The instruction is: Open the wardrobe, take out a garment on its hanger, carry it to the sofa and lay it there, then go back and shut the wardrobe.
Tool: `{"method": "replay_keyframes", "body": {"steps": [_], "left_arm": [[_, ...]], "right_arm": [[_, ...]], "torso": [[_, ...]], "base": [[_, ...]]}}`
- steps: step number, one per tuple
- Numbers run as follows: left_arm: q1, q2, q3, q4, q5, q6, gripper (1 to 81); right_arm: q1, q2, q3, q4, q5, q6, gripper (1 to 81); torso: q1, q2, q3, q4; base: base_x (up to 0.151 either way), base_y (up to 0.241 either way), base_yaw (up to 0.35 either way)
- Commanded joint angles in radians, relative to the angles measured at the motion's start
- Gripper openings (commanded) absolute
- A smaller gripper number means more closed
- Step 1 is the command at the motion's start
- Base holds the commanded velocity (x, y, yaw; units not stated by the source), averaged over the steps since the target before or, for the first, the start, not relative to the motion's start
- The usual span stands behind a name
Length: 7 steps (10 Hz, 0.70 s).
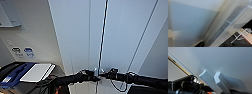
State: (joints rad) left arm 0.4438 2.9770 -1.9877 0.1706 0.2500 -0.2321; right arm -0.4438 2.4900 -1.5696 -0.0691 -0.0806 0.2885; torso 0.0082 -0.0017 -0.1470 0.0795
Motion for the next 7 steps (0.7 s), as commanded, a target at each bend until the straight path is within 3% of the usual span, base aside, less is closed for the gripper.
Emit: {"method": "replay_keyframes", "body": {"steps": [1, 7], "left_arm": [[-0.072, -0.143, 0.465, -0.042, -0.049, 0.004, 81.1], [0.065, -0.426, 0.820, -0.028, -0.044, 0.007, 81.1]], "right_arm": [[0.012, 0.025, 0.253, -0.067, -0.079, 0.024, 81.1], [-0.135, -0.141, 0.519, -0.216, -0.080, 0.023, 81.1]], "torso": [[0.000, 0.000, 0.000, 0.000], [0.002, 0.001, 0.000, 0.000]], "base": [[0.000, 0.000, 0.000], [0.000, 0.000, 0.000]]}}
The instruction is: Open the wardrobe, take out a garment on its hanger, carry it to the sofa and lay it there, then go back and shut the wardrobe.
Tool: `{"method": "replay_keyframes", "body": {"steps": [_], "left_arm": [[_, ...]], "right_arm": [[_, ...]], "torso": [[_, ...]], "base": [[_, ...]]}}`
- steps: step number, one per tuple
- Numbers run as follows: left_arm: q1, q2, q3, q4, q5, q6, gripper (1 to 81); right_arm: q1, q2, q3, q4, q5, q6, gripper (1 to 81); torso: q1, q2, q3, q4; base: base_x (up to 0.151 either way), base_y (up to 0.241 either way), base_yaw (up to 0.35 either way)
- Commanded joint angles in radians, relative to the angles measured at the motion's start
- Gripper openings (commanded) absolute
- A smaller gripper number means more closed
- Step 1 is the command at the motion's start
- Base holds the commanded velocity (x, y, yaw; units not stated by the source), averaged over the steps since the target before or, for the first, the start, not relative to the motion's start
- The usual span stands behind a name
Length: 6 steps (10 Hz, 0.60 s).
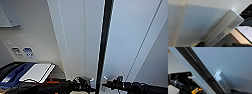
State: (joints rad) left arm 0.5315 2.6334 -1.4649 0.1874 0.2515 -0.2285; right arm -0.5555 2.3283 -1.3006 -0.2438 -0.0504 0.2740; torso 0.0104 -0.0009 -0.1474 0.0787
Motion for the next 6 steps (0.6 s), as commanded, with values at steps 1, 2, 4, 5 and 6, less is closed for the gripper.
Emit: {"method": "replay_keyframes", "body": {"steps": [1, 2, 4, 5, 6], "left_arm": [[0.017, -0.148, 0.364, -0.027, -0.047, 0.003, 81.1], [0.060, -0.210, 0.427, -0.002, -0.050, 0.003, 81.1], [0.133, -0.317, 0.523, 0.041, -0.060, 0.003, 81.1], [0.185, -0.376, 0.570, 0.076, -0.077, 0.005, 81.1], [0.237, -0.411, 0.592, 0.104, -0.080, 0.005, 81.1]], "right_arm": [[-0.048, -0.025, 0.288, -0.058, -0.105, 0.034, 81.1], [-0.070, -0.068, 0.331, -0.069, -0.094, 0.030, 81.1], [-0.113, -0.134, 0.400, -0.072, -0.068, 0.027, 81.1], [-0.151, -0.174, 0.438, -0.087, -0.060, 0.024, 81.1], [-0.189, -0.212, 0.466, -0.106, -0.057, 0.024, 81.1]], "torso": [[0.000, 0.000, 0.000, 0.000], [0.000, 0.000, 0.000, 0.000], [0.000, 0.000, 0.000, 0.000], [0.000, 0.000, 0.000, 0.000], [0.000, 0.000, 0.000, 0.000]], "base": [[0.000, 0.000, 0.000], [0.000, 0.000, 0.000], [0.000, 0.000, 0.000], [0.000, 0.000, 0.000], [0.000, 0.000, 0.000]]}}
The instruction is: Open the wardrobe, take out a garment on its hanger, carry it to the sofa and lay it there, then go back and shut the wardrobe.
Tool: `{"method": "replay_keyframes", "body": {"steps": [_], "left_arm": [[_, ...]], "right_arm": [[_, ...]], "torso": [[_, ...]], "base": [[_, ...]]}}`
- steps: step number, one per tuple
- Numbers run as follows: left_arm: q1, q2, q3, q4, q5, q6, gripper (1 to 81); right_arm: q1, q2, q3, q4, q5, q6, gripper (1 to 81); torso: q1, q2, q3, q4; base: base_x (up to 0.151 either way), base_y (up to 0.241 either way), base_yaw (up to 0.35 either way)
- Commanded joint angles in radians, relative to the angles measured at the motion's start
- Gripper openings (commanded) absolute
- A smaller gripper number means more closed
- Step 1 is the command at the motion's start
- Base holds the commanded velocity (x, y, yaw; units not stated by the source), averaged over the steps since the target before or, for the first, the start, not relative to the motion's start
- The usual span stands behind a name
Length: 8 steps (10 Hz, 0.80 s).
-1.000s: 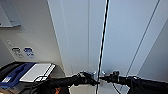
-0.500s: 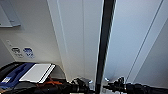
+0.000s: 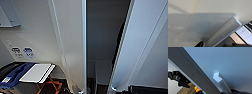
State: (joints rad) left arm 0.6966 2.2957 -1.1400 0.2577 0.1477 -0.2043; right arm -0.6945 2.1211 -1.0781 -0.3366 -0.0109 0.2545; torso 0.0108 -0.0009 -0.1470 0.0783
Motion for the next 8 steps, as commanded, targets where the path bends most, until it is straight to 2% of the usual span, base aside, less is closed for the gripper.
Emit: {"method": "replay_keyframes", "body": {"steps": [1, 5, 8], "left_arm": [[0.118, -0.116, 0.285, 0.070, 0.021, -0.020, 81.1], [0.341, -0.352, 0.322, 0.180, -0.129, -0.014, 81.1], [0.582, -0.517, 0.240, 0.267, -0.411, -0.012, 81.1]], "right_arm": [[-0.087, -0.060, 0.274, -0.041, -0.068, 0.042, 81.1], [-0.247, -0.290, 0.380, -0.156, 0.072, 0.042, 81.1], [-0.391, -0.452, 0.381, -0.193, 0.246, 0.043, 81.1]], "torso": [[0.000, 0.000, 0.000, 0.000], [0.000, 0.000, 0.001, 0.000], [0.000, 0.000, 0.002, 0.000]], "base": [[0.000, 0.000, 0.000], [0.000, 0.000, 0.000], [0.000, 0.000, 0.000]]}}
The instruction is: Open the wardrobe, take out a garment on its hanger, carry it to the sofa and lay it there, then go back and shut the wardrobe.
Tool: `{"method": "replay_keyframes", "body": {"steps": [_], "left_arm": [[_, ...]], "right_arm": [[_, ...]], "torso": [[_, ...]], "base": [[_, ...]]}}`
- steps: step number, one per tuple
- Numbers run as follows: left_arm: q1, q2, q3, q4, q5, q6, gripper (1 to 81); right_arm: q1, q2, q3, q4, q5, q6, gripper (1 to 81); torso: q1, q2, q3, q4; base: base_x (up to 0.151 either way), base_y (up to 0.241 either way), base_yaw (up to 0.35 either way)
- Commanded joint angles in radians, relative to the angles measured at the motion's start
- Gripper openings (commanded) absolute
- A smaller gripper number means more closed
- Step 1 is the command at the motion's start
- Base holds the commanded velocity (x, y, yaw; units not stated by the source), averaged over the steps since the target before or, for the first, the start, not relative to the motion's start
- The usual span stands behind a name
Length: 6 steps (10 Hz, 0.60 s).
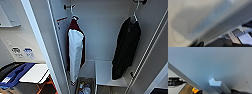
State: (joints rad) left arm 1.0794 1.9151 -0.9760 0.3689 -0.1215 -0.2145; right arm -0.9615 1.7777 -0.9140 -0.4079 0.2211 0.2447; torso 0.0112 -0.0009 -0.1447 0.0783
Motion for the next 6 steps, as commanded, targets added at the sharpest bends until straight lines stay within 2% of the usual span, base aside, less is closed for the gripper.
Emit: {"method": "replay_keyframes", "body": {"steps": [1, 3, 4, 5, 6], "left_arm": [[0.279, -0.158, 0.042, 0.160, -0.207, -0.002, 81.1], [0.401, -0.174, -0.090, 0.150, -0.389, -0.008, 81.1], [0.458, -0.159, -0.168, 0.147, -0.499, -0.012, 81.1], [0.486, -0.133, -0.228, 0.125, -0.543, -0.020, 81.1], [0.500, -0.093, -0.282, 0.088, -0.544, -0.023, 81.1]], "right_arm": [[-0.177, -0.152, 0.197, -0.123, 0.068, 0.054, 81.1], [-0.272, -0.221, 0.096, -0.100, 0.197, 0.071, 81.1], [-0.299, -0.237, -0.002, 0.013, 0.225, 0.099, 81.1], [-0.314, -0.228, -0.090, 0.117, 0.224, 0.100, 81.1], [-0.325, -0.202, -0.164, 0.184, 0.208, 0.099, 81.1]], "torso": [[0.000, 0.000, 0.000, 0.000], [-0.001, -0.001, 0.000, 0.001], [-0.002, -0.002, 0.001, 0.000], [-0.003, -0.002, 0.001, 0.000], [-0.005, -0.003, 0.002, 0.000]], "base": [[0.000, 0.000, 0.000], [0.000, 0.000, 0.000], [0.000, 0.000, 0.000], [0.000, 0.000, 0.000], [0.000, 0.000, 0.000]]}}
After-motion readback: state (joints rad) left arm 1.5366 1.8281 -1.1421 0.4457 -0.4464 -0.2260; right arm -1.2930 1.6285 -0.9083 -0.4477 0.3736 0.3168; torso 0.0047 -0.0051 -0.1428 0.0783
